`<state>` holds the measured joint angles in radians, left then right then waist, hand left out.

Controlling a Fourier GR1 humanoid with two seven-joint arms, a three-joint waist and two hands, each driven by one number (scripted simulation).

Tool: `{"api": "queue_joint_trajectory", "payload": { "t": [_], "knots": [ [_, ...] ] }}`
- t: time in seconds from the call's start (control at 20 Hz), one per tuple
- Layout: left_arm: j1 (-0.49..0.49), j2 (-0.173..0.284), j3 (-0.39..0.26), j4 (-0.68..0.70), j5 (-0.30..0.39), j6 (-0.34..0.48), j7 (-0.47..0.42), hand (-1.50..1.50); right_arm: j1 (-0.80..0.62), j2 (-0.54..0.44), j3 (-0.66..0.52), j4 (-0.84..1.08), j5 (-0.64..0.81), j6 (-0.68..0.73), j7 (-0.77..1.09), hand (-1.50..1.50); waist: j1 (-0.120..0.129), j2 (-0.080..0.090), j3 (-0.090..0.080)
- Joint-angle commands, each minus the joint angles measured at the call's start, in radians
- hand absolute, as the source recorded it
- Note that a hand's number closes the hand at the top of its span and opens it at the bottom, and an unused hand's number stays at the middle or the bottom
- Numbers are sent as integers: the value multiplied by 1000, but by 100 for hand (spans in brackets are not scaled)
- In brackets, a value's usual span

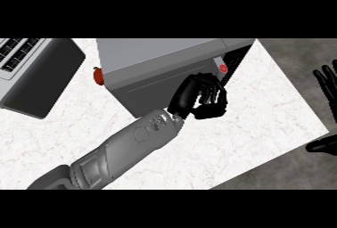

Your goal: Pick up the milk, place it into the microwave and close the microwave

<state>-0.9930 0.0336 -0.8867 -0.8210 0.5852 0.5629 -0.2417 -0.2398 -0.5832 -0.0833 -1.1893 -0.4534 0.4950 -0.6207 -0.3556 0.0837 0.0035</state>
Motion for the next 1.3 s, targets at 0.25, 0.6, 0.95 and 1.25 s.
{"api": "queue_joint_trajectory", "payload": {
  "t": [0.25, 0.6, 0.95, 1.25],
  "knots": [
    [-96, -31, 3, 20, 35, 33, -9, 150, -51, -5, 45, -29, -61, 128, 26, -150, -27, 11, 5],
    [-99, -31, -7, 17, 61, 62, -9, 150, -91, -49, 96, -97, -55, 190, 77, 150, -40, 9, 3],
    [-101, -31, -18, 26, 81, 82, -12, 150, -132, -65, 179, -232, -51, 272, 99, 150, -54, 4, 5],
    [-106, -31, -9, 39, 104, 111, -7, 150, -119, -72, 213, -314, -73, 280, 138, 150, -82, -4, 6]
  ]
}}
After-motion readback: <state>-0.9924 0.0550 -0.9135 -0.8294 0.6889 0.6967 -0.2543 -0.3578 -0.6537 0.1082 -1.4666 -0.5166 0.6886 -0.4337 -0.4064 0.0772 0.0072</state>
